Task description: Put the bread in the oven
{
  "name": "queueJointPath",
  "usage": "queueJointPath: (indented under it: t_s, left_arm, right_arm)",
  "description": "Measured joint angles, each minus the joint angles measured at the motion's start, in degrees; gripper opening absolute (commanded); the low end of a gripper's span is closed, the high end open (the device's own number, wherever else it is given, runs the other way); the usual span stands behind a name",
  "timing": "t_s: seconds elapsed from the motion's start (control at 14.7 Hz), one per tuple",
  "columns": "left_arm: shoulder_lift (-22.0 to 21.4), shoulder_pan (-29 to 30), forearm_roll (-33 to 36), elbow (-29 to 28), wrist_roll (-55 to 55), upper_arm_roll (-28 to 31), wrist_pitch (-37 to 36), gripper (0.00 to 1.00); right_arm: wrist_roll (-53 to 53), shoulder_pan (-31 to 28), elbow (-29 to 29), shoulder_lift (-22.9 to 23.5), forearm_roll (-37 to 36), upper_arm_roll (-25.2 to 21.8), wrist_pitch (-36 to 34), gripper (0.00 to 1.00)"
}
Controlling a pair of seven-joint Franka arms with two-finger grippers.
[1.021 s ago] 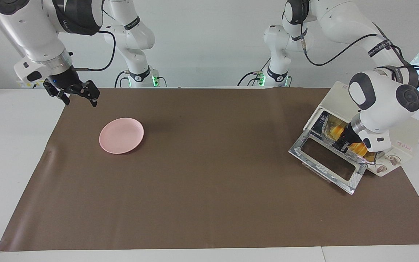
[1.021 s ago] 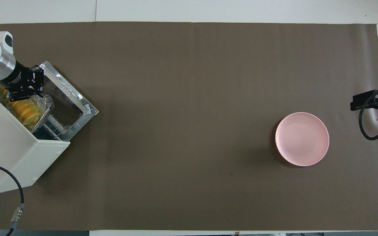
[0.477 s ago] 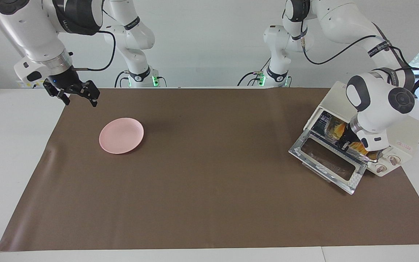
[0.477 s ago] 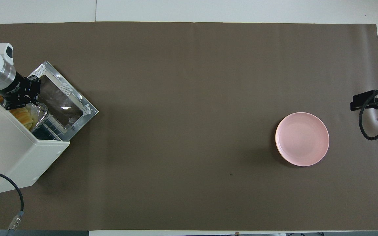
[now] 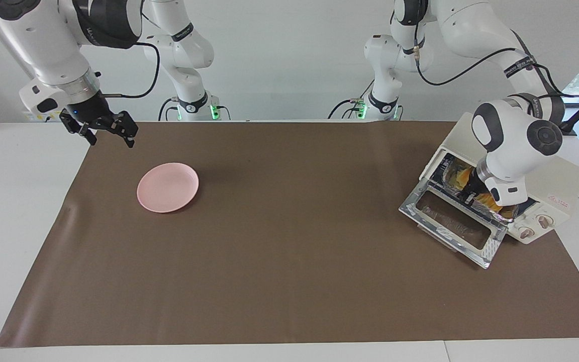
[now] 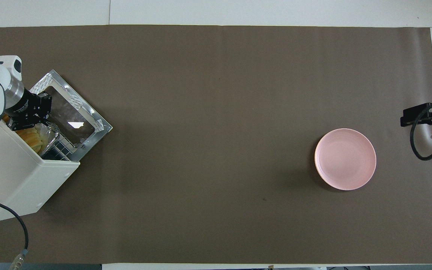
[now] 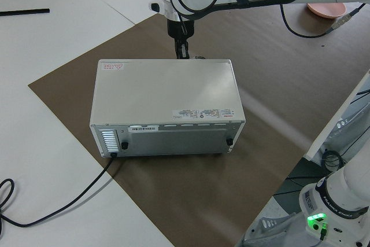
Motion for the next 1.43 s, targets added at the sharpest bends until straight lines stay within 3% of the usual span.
queueJointPath:
  t_s: [0.2,0.27,0.34,0.41,0.75,0.88,1.02,1.09,1.16,1.43]
  left_arm:
    - [-0.3,0.0,0.0,-0.6,0.2,0.0,0.9,0.00]
    - [-0.3,0.0,0.0,-0.7,0.7,0.0,1.0,0.02]
    - [-0.4,0.0,0.0,-0.8,1.5,-0.1,1.0,0.15]
    - [-0.5,0.0,0.0,-0.8,2.1,-0.1,1.0,0.17]
    - [-0.7,0.0,0.2,-0.9,3.3,0.1,1.8,0.22]
    - [-0.8,0.0,0.3,-0.9,3.3,0.1,1.9,0.38]
    - [-0.9,0.0,2.0,-0.8,3.4,0.0,2.4,0.43]
    - [-0.9,-0.1,2.9,-0.4,3.4,-0.1,2.7,0.66]
    - [-1.0,-0.1,3.4,0.3,3.6,0.0,2.7,1.00]
    - [-1.6,-0.8,3.9,2.0,4.3,0.0,2.7,1.00]
  right_arm:
    - [0.0,0.0,0.0,0.0,0.0,0.0,0.0,1.00]
    - [0.0,0.0,0.0,0.0,0.0,0.0,0.0,1.00]
    - [0.0,0.0,0.0,0.0,0.0,0.0,0.0,1.00]
    - [0.0,0.0,0.0,0.0,0.0,0.0,0.0,1.00]
    - [0.0,0.0,0.0,0.0,0.0,0.0,0.0,1.00]
    - [0.0,0.0,0.0,0.0,0.0,0.0,0.0,1.00]
    - [0.0,0.0,0.0,0.0,0.0,0.0,0.0,1.00]
    - [0.0,0.0,0.0,0.0,0.0,0.0,0.0,1.00]
    - [0.0,0.0,0.0,0.0,0.0,0.0,0.0,1.00]
    - [0.0,0.0,0.0,0.0,0.0,0.0,0.0,1.00]
